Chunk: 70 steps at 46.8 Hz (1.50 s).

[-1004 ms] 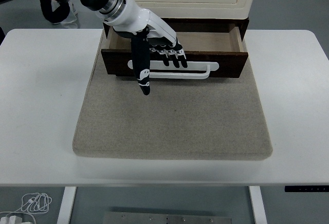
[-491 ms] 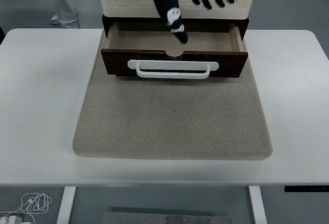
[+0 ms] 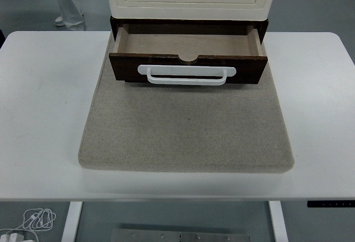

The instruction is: Open the drawer under the combination cabinet

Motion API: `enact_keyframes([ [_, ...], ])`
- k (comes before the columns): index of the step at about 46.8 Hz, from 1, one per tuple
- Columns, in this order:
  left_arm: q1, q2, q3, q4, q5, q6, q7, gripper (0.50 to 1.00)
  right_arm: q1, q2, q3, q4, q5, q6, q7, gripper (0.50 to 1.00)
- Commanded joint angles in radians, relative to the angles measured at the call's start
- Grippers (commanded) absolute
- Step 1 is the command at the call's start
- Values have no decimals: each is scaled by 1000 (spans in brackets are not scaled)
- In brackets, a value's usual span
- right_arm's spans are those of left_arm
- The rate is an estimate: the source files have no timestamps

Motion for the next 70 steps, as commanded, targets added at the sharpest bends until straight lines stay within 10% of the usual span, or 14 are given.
enact_keyframes([
  [1, 17, -8, -1, 107, -42, 104, -40, 1000, 0, 0, 0, 0, 0, 0, 0, 926],
  [30, 448, -163, -2, 586, -708, 144, -25, 1000, 0, 0, 0, 2, 0, 2, 0, 926],
  [57, 732, -458, -280, 646, -770, 121, -10, 1000, -13, 0, -2, 2, -2, 11, 1, 926],
  [70, 747, -510, -387, 646, -771, 11, -36, 1000, -13, 0, 0, 2, -2, 12, 1, 926],
])
